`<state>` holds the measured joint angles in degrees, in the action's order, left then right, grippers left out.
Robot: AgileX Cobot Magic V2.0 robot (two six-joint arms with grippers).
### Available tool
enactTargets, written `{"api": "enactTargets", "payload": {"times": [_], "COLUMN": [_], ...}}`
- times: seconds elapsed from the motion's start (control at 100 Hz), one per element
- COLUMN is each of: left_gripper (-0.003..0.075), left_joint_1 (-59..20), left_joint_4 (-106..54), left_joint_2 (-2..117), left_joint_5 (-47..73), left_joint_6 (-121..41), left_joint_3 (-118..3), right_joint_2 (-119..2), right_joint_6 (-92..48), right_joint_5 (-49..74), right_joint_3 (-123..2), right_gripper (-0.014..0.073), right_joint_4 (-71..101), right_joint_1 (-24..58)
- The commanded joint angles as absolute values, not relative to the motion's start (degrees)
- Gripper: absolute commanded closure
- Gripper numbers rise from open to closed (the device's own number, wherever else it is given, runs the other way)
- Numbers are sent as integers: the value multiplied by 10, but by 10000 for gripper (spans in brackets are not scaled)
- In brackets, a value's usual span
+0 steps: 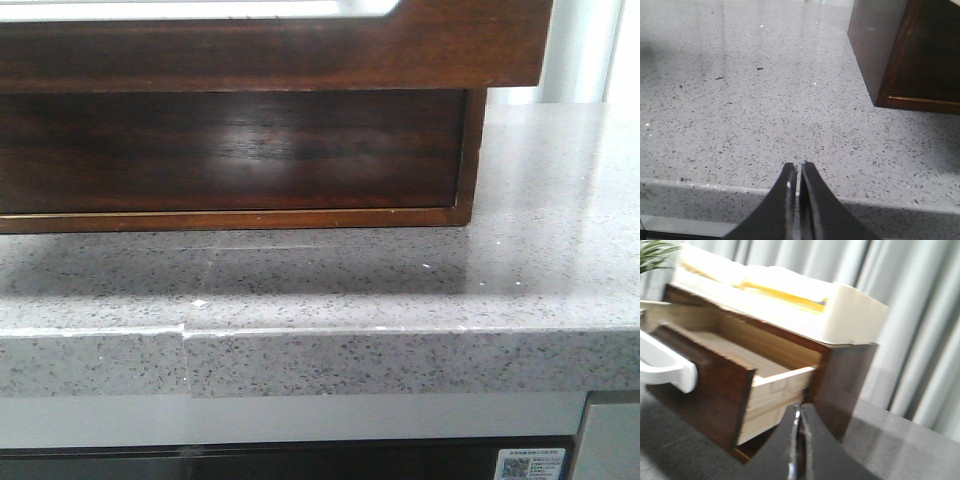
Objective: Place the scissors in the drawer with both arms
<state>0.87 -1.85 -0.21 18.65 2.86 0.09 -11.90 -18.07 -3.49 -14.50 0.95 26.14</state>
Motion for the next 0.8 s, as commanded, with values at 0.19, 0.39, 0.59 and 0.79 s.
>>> {"api": "enactTargets", "payload": {"times": [0.19,0.39,0.59,0.79], "left_gripper": [742,742,742,742], "left_joint_1": [9,9,9,9], "left_joint_4": [-26,-26,-26,-26], "left_joint_2": [-19,-19,-19,-19], "left_joint_5": [154,154,154,154], "left_joint_6": [28,28,28,28], "left_joint_3": [12,12,12,12], "right_joint_2": [-123,-95,-53,-30], "right_joint_6": [79,93,95,95], "right_joint_5": [-110,-126,-126,-118], "right_joint_3": [-123,-74,-26,20], "right_gripper": [636,636,636,636], "right_joint_4": [-134,-134,-117,-73], "right_joint_1": [123,34,-22,-56]}}
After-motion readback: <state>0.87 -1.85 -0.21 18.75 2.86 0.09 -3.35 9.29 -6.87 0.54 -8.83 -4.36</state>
